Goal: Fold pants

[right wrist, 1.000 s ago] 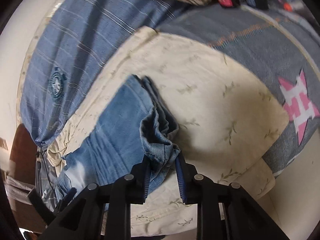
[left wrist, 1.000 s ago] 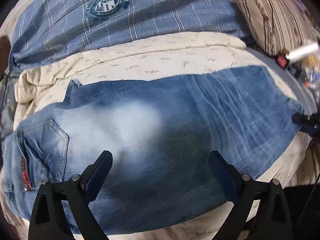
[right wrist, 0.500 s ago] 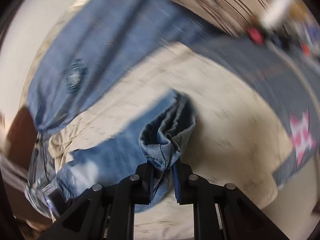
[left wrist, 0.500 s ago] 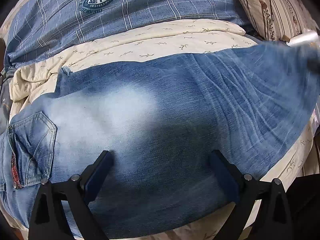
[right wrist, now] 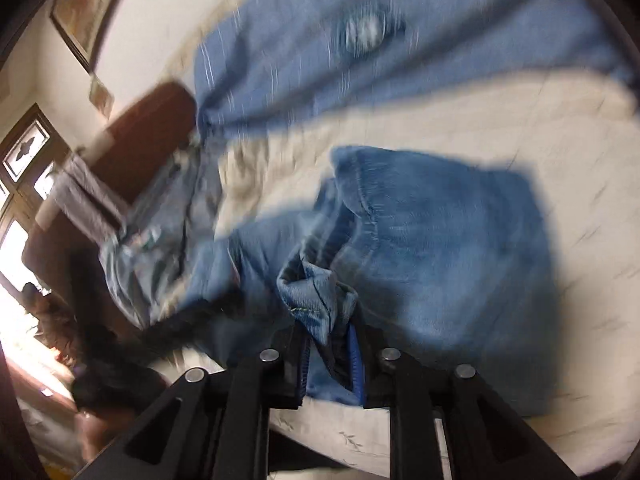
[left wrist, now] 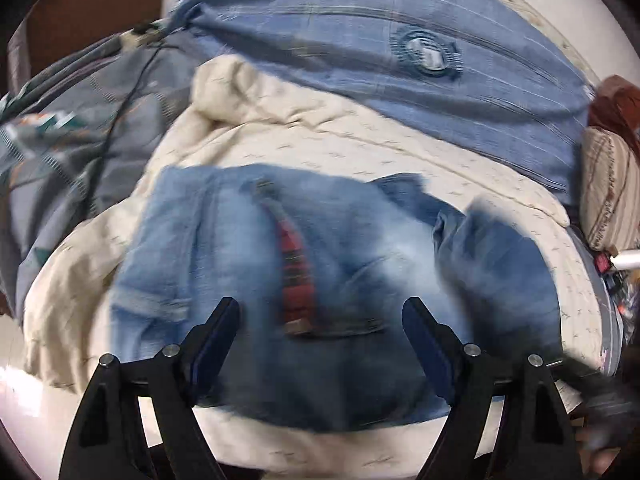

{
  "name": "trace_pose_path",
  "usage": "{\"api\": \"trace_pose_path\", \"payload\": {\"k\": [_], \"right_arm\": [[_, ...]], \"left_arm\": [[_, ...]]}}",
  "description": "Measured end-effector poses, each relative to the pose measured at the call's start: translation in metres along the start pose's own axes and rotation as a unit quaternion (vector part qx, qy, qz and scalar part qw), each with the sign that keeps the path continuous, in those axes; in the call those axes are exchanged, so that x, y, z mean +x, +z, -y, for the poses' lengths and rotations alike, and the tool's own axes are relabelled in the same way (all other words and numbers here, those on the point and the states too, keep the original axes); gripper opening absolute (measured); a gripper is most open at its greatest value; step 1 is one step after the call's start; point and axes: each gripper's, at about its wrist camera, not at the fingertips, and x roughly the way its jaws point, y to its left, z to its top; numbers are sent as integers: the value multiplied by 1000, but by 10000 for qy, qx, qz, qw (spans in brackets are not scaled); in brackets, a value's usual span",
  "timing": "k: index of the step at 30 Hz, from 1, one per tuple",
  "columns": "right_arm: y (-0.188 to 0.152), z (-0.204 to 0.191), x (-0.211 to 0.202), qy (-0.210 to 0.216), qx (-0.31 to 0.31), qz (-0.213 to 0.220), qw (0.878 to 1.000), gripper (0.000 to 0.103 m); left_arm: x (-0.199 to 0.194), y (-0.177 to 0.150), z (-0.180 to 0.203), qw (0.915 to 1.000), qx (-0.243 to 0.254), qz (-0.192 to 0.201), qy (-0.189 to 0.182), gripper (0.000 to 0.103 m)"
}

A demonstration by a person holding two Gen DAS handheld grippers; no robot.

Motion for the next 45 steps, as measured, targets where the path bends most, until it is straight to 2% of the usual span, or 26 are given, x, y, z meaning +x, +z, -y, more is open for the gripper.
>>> {"api": "trace_pose_path", "payload": {"k": [2, 4, 5, 6, 7, 8, 10, 13, 15, 17, 18, 19, 23, 26, 30, 34, 37, 40, 44, 45], "right_arm": [[-15, 17, 35, -67, 297, -556, 9980, 23], [-20, 26, 29, 249, 471, -325, 9980, 26], [-19, 30, 22, 425, 624, -373, 9964, 36], [-16, 33, 14, 579, 728, -377, 9950, 63], [-14, 34, 6, 706, 740, -296, 9943, 73], [-12, 33, -8, 831, 708, -41, 9940, 78], [-10, 34, -32, 1023, 667, 288, 9921, 79], [-12, 47, -52, 1370, 851, 518, 9856, 80], [-11, 67, -50, 1475, 1171, 469, 9810, 79], [-17, 82, -35, 1532, 1470, 229, 9769, 79], [-20, 86, -33, 1542, 1518, 187, 9761, 79], [-22, 89, -32, 1555, 1533, 193, 9757, 79], [-16, 87, -27, 1654, 1410, 197, 9759, 79], [-20, 94, -28, 1712, 1477, 201, 9739, 80], [-21, 95, -27, 1816, 1433, 210, 9726, 79], [-22, 99, -28, 1848, 1424, 202, 9722, 79], [-23, 100, -29, 1845, 1437, 185, 9721, 79], [-23, 99, -29, 1841, 1401, 184, 9727, 79], [-23, 100, -30, 1848, 1375, 177, 9729, 79], [-23, 100, -30, 1850, 1372, 173, 9730, 79]], "left_arm": [[2, -3, -7, 9999, -82, -134, 53, 84], [0, 1, -10, 9998, -169, -133, -7, 84], [0, 3, -9, 9997, -195, -119, -72, 84], [1, 8, -7, 9996, -199, -126, -179, 84], [1, 13, 1, 9992, -151, -141, -337, 84], [-3, 16, 8, 9989, -100, -126, -446, 84], [-6, 19, 18, 9980, -52, -158, -617, 84], [2, 29, 43, 9934, -1, -325, -1098, 84], [15, 36, 54, 9905, -4, -499, -1282, 84], [40, 40, 68, 9820, -84, -1025, -1581, 84], [45, 41, 70, 9793, -130, -1138, -1669, 84], [55, 42, 73, 9731, -205, -1293, -1893, 84], [80, 48, 75, 9649, -474, -1473, -2120, 83], [92, 50, 80, 9669, -402, -1531, -2001, 81], [79, 59, 87, 9674, -293, -1282, -2165, 58], [59, 60, 92, 9708, 71, -891, -2227, 58], [65, 56, 97, 9747, 230, -941, -2016, 58], [74, 52, 95, 9722, 90, -1087, -2073, 58], [85, 49, 101, 9711, 160, -1202, -2058, 57], [87, 50, 102, 9716, 186, -1206, -2027, 45]]}}
